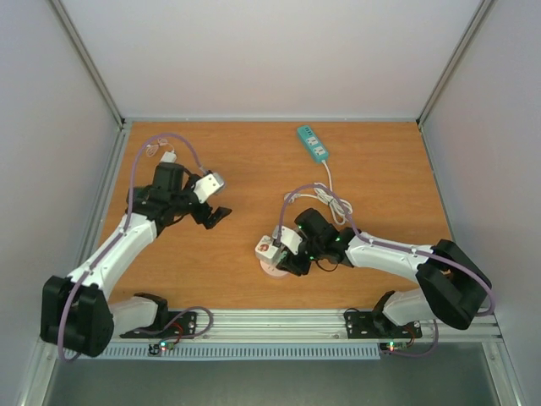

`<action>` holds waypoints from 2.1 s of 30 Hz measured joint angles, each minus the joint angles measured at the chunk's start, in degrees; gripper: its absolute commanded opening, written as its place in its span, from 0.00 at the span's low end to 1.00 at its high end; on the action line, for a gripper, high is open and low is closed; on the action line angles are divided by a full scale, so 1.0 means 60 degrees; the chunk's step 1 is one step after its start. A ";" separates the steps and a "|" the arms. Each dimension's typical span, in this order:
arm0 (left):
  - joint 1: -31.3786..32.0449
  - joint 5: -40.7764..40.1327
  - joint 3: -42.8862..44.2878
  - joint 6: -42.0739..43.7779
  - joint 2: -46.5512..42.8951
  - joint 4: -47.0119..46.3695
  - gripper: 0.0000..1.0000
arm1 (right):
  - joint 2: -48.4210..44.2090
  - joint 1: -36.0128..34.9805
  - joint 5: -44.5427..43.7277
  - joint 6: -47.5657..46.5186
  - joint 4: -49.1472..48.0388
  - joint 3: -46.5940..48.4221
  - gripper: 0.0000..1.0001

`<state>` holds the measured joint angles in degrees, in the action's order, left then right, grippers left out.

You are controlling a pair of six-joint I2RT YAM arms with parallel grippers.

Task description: Pull the plug off the socket

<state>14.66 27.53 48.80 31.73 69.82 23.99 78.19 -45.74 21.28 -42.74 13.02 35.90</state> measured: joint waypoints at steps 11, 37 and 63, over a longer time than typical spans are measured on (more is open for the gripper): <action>0.0011 0.0940 -0.0372 0.0707 -0.0273 0.0219 1.00 | 0.1056 -0.0004 0.0426 -0.0747 -0.0940 0.0521 0.39; 0.1271 0.2630 -0.1803 0.4564 0.0856 0.0226 0.95 | 0.1949 0.0025 0.1169 -0.1883 -0.1224 0.1155 0.31; 0.2288 0.1872 -0.2004 0.4783 0.1628 -0.0940 0.47 | 0.1945 0.0015 0.1435 -0.2390 -0.1235 0.0834 0.69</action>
<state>28.38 38.76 36.77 60.42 79.59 18.35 89.86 -45.65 29.89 -57.08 5.61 40.91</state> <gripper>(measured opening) 0.633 0.669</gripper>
